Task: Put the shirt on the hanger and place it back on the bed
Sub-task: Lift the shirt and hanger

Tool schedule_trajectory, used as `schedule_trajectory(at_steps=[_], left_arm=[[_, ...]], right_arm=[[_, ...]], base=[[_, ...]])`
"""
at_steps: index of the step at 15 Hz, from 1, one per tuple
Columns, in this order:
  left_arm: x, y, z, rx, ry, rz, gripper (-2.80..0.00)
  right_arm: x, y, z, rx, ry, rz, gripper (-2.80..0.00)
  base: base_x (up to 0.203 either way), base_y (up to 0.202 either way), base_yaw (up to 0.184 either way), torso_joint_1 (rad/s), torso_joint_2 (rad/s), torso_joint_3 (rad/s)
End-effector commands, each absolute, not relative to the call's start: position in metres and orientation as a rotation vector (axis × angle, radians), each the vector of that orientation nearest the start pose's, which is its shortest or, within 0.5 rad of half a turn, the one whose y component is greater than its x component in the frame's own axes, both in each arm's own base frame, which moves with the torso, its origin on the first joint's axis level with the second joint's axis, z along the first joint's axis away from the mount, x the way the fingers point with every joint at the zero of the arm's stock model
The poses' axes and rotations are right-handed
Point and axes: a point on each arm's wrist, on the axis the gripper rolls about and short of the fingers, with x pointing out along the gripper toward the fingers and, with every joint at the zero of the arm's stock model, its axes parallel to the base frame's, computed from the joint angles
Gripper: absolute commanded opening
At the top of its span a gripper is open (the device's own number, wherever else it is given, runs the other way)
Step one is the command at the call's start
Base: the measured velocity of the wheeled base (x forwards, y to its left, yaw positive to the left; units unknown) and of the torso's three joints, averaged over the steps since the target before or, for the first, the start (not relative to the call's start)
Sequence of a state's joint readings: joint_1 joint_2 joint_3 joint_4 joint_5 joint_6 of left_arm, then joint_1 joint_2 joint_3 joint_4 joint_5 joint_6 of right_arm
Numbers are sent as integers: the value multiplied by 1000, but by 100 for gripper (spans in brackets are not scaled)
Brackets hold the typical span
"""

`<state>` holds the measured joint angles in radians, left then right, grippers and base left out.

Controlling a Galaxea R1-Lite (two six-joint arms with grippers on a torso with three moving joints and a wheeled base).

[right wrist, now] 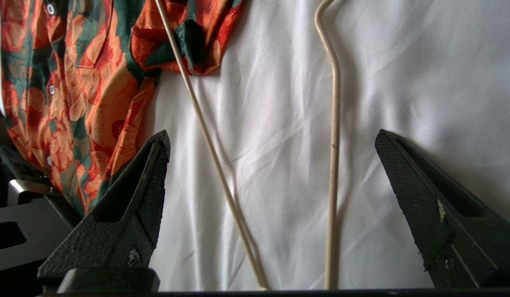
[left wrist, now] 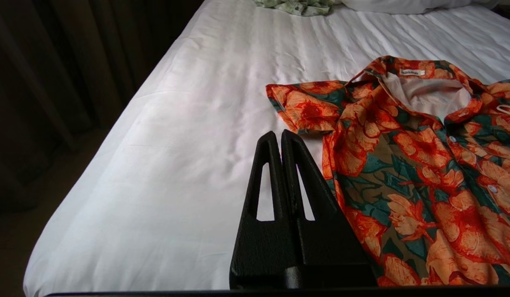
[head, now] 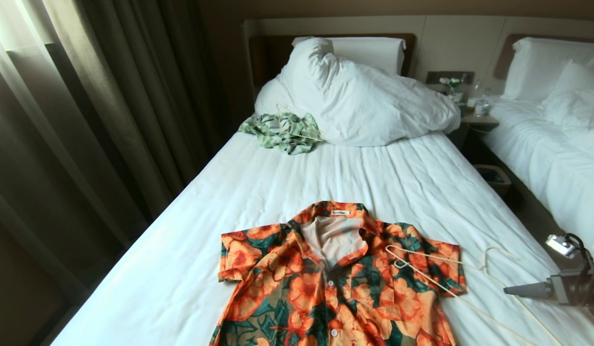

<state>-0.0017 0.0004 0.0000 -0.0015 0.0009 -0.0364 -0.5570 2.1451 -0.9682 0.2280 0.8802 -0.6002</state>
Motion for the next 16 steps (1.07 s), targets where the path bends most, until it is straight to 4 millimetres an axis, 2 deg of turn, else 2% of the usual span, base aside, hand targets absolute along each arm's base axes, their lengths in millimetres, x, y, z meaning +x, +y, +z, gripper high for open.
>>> schedule_trajectory(at_steps=[1, 6, 8, 10, 13, 16], left_arm=[[-23, 0, 76, -37, -2, 0, -280], [-23, 0, 76, -37, -2, 0, -280], [-23, 0, 76, -37, -2, 0, -280], [-23, 0, 76, -37, -2, 0, -280], [-23, 0, 76, -37, -2, 0, -280], [-23, 0, 76, -37, -2, 0, -280]], right_arm=[[277, -149, 19, 372, 893, 554, 0], [289, -125, 4, 339, 874, 591, 0], [291, -122, 0, 331, 867, 598, 0], [292, -118, 3, 331, 853, 620, 0], [296, -101, 3, 323, 859, 684, 0], [298, -98, 2, 318, 858, 695, 0]], base=[[0, 0, 0, 0, 0, 0], [0, 0, 0, 0, 0, 0], [0, 0, 0, 0, 0, 0], [0, 0, 0, 0, 0, 0], [0, 0, 0, 0, 0, 0], [0, 0, 0, 0, 0, 0]])
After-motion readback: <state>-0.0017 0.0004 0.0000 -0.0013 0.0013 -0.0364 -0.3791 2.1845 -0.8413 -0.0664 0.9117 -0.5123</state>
